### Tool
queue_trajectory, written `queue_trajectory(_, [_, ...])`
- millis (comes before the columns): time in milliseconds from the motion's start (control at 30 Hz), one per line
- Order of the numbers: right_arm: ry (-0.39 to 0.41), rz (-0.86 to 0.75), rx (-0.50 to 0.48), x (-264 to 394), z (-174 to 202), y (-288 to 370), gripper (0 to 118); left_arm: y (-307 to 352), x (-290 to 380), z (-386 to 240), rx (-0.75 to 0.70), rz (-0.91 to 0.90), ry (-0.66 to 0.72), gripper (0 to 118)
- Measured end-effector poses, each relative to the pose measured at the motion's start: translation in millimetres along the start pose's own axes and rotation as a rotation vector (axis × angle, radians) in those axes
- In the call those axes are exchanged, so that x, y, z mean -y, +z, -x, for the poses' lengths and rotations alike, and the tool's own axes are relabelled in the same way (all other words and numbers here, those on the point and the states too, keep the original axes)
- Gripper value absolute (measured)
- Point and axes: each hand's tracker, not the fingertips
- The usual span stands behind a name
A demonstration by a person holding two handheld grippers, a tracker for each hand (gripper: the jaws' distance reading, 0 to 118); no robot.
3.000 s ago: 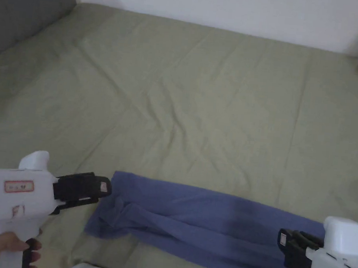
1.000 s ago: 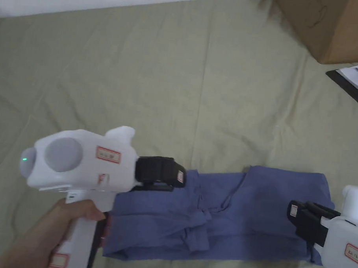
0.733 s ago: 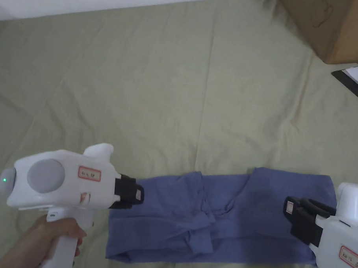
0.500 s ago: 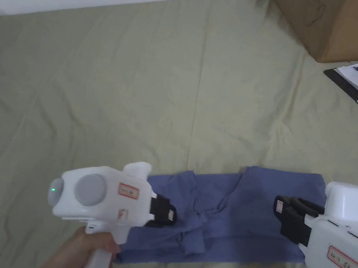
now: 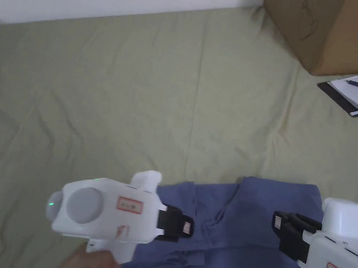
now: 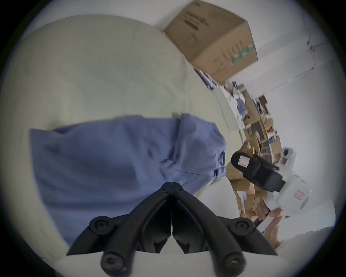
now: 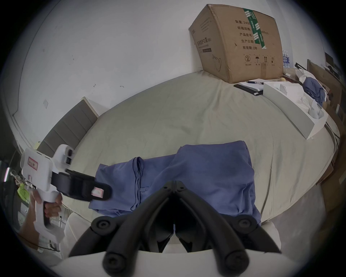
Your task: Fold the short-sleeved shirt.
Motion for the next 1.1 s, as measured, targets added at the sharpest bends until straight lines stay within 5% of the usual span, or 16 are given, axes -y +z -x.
queue_trajectory(100, [0.016, -0.001, -0.008, -1, 8, -1, 0, 46, 4, 41, -0.001, -0.085, 0.101, 0])
queue_trajectory(133, [0.022, -0.003, -0.011, -1, 13, -2, 0, 61, 6, 59, 0.006, -0.107, 0.124, 13])
queue_trajectory(233, [0.052, -0.003, -0.022, -2, 25, -5, 0, 92, 19, 95, 0.018, -0.149, 0.158, 101])
queue_trajectory(300, [0.063, -0.007, -0.033, -2, 34, -7, 0, 103, 27, 115, 0.071, -0.179, 0.173, 109])
queue_trajectory(433, [0.027, -0.016, -0.079, -5, 48, -13, 0, 95, 32, 150, 0.151, -0.192, 0.306, 109])
queue_trajectory(800, [0.136, -0.014, -0.038, -15, 77, -13, 0, 17, 10, 190, 0.482, -0.068, 0.374, 107])
queue_trajectory(867, [0.135, -0.016, -0.039, -17, 79, -13, 0, 11, 5, 191, 0.489, -0.059, 0.363, 93])
queue_trajectory(900, [0.134, -0.015, -0.039, -18, 79, -13, 0, 8, 1, 197, 0.46, -0.058, 0.361, 76])
queue_trajectory(967, [0.14, -0.013, -0.036, -19, 81, -14, 0, 3, 0, 195, 0.314, -0.029, 0.319, 6])
queue_trajectory(1100, [0.144, -0.007, -0.032, -21, 82, -16, 0, 8, 12, 198, 0.414, -0.034, 0.327, 5])
